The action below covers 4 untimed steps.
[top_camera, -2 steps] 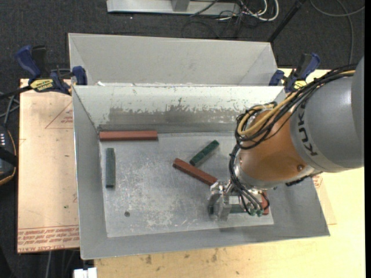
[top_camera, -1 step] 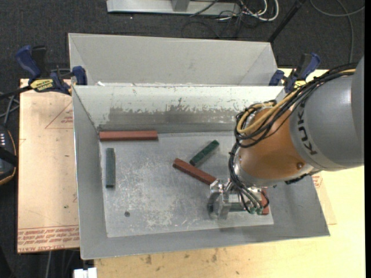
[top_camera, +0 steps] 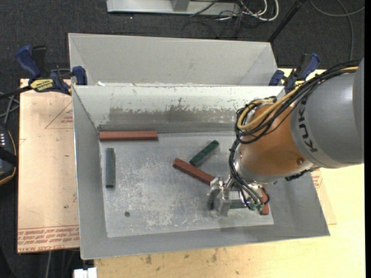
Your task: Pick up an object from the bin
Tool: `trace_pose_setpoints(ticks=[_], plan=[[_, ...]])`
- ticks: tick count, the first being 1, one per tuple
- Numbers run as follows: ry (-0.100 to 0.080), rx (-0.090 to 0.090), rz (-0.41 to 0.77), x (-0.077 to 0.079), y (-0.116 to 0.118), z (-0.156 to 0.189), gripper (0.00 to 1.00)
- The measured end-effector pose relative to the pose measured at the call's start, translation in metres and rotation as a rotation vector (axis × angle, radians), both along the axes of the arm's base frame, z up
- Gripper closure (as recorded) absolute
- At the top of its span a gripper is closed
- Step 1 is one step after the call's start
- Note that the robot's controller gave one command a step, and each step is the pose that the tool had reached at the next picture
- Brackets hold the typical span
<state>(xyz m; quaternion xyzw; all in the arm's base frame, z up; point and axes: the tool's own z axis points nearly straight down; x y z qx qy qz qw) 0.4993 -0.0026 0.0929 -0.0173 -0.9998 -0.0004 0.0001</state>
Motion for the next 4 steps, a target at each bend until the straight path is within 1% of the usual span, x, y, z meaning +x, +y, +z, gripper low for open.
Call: trace_pose_setpoints(ticks=[1,2,3,4], plan=[[-0.002,0.0,-0.007,0.001,-0.011,0.01,1.0],[-0.001,-0.001,0.011,0.01,-0.001,0.017,1.0],[-0.001,0.001,-0.04,0.029,-0.002,0.035,1.0],[-0.003,0.0,0.006,0.06,-0.03,0.033,1.0]])
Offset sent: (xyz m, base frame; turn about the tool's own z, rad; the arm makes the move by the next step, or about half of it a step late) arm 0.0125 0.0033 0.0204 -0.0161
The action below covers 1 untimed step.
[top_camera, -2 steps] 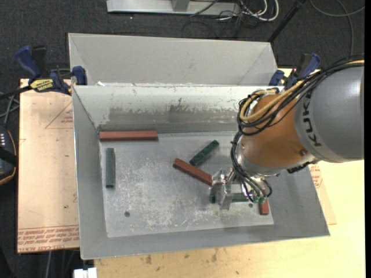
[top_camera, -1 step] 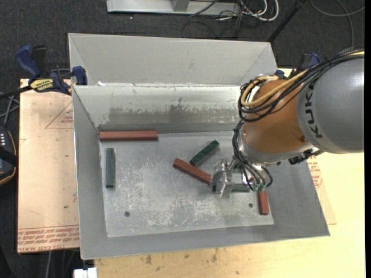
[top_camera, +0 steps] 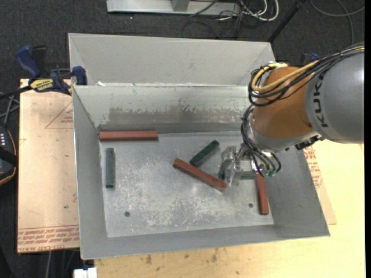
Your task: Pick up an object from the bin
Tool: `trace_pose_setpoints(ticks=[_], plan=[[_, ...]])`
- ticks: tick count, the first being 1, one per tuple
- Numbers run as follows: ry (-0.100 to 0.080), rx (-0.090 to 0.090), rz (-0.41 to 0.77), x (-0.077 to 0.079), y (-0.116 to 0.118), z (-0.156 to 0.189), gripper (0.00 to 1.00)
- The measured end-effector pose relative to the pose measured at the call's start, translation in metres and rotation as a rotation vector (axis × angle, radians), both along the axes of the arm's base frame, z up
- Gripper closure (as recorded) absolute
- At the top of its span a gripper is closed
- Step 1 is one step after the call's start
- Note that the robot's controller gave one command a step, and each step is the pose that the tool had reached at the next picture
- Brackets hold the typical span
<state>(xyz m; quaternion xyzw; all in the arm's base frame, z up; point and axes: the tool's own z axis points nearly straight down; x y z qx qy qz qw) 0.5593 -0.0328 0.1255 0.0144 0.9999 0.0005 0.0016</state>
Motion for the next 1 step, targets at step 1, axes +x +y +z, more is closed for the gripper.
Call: trace_pose_setpoints(ticks=[1], plan=[[0.001,0.0,-0.093,-0.0537,0.0003,0.115,1.0]])
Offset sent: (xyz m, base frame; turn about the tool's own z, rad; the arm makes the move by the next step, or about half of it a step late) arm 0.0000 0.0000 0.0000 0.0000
